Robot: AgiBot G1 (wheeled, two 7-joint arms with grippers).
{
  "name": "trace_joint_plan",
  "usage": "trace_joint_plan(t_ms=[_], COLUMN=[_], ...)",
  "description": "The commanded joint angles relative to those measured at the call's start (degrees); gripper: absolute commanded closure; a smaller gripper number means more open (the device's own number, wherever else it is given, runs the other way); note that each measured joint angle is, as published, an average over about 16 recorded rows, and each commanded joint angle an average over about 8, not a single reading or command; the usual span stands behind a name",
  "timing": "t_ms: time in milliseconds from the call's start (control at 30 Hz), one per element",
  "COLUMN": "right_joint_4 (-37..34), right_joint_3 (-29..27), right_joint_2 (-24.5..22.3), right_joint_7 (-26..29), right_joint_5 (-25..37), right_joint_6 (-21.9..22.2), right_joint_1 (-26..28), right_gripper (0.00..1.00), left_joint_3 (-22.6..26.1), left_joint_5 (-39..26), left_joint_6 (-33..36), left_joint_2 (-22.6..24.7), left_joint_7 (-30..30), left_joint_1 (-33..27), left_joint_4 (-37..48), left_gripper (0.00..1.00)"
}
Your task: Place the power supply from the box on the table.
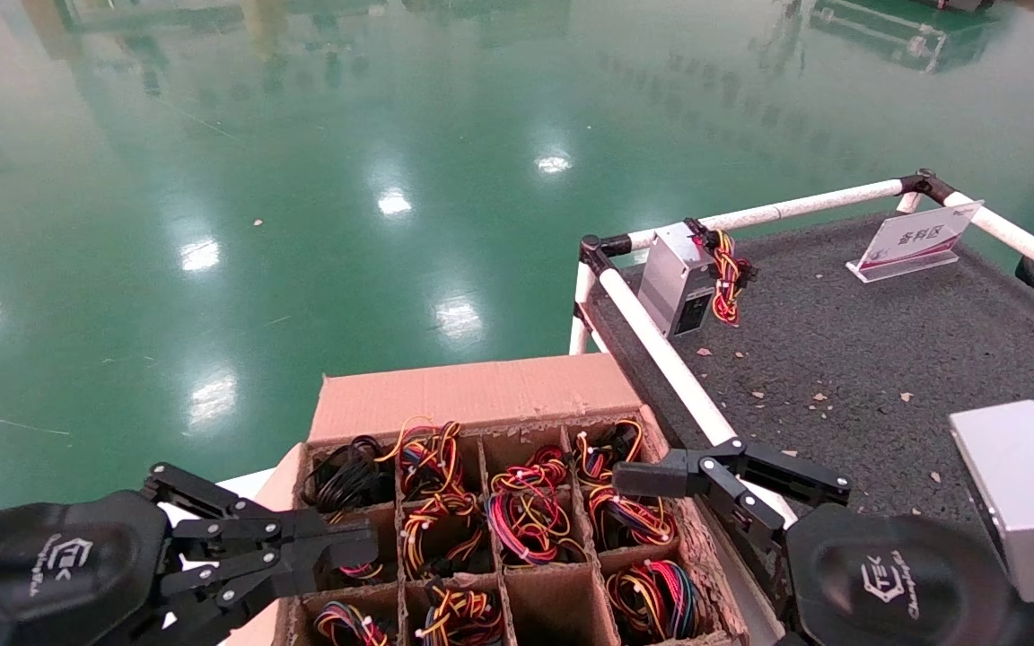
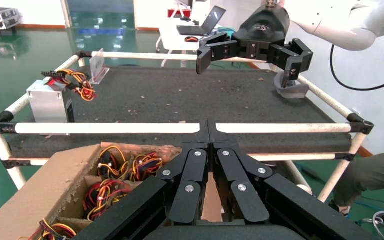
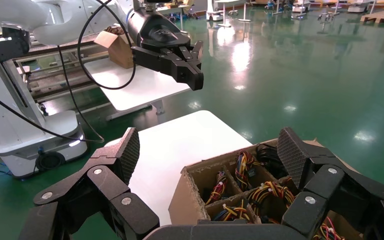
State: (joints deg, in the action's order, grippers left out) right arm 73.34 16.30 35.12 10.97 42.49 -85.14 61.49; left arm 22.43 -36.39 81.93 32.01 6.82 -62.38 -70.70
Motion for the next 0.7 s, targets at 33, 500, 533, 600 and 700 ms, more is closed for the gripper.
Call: trace_joint_plan(t_ms=[33,500,533,600,700], right_joint_4=[-0.01,2.08,2.32,2.7,3.1], right_joint_3=[-0.11,4.16,4.48,5.18,6.34], right_joint_2=[-0.04,1.6,1.82,2.33,3.31], right_joint_7=[-0.08,2.23,2.31,2.46,2.73], right_joint_5=[-0.28,13.33,14.4,16.45,19.35], right_joint_6=[-0.22,12.02,13.05,14.86,17.21], right_joint_1=[0.02,-1.65,-1.88,-2.37,-2.98], right_gripper=[0.0,0.0,0.0,0.01,0.05], left_joint_3=[0.0,0.0,0.0,0.0,0.0], left_joint_5=[0.0,0.0,0.0,0.0,0.0], left_joint_6=[0.0,0.0,0.0,0.0,0.0], left_joint_2=[0.0,0.0,0.0,0.0,0.0], left_joint_7=[0.0,0.0,0.0,0.0,0.0], left_joint_1=[0.0,0.0,0.0,0.0,0.0], left_joint_4=[0.0,0.0,0.0,0.0,0.0], left_gripper=[0.43,0.0,0.0,0.0,0.0])
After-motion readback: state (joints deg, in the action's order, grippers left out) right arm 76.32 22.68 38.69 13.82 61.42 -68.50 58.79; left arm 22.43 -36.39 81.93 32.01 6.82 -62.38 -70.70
